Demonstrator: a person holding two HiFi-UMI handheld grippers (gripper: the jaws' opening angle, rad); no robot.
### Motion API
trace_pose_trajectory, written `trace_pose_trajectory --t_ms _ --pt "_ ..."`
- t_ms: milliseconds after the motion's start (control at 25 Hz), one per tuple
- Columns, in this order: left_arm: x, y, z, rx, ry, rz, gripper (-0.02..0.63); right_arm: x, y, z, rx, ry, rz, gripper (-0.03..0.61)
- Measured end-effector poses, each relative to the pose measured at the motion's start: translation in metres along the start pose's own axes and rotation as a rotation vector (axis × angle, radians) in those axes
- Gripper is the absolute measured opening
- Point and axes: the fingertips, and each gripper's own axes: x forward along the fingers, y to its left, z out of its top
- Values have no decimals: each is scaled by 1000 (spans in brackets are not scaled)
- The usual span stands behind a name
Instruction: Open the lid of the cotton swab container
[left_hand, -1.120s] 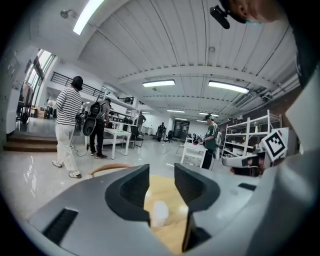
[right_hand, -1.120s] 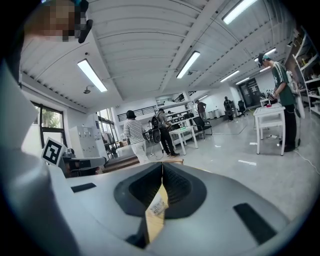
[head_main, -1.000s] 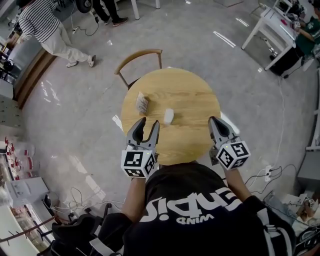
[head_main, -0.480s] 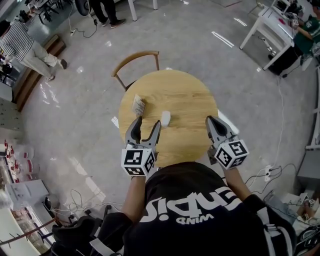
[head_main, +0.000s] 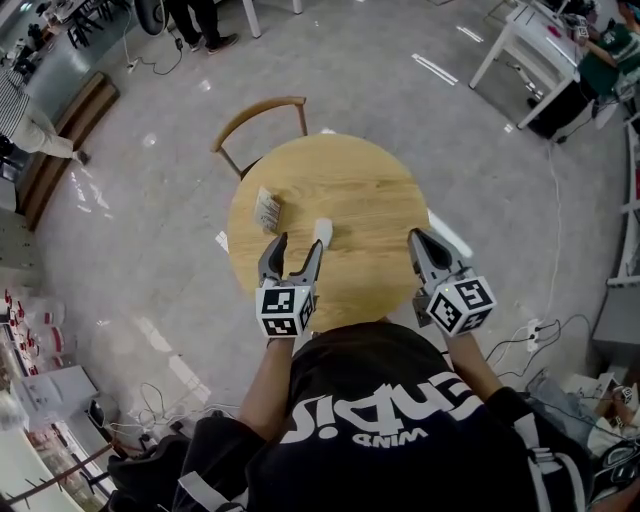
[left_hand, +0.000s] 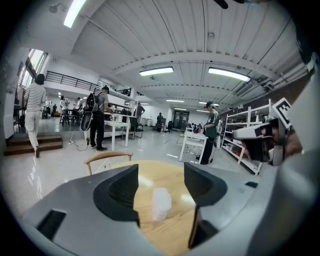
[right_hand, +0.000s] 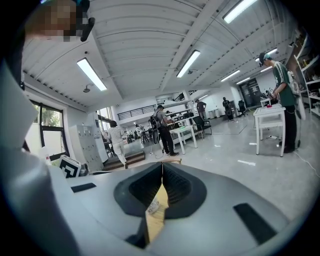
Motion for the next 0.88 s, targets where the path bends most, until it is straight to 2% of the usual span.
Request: trace_pose_trajectory --t_ms 200,880 --pt "20 -1 -32 -4 53 2 273 -2 -4 -2 3 3 -16 2" --pt "81 -2 -105 -15 188 23 273 -4 -14 -9 7 23 -29 2"
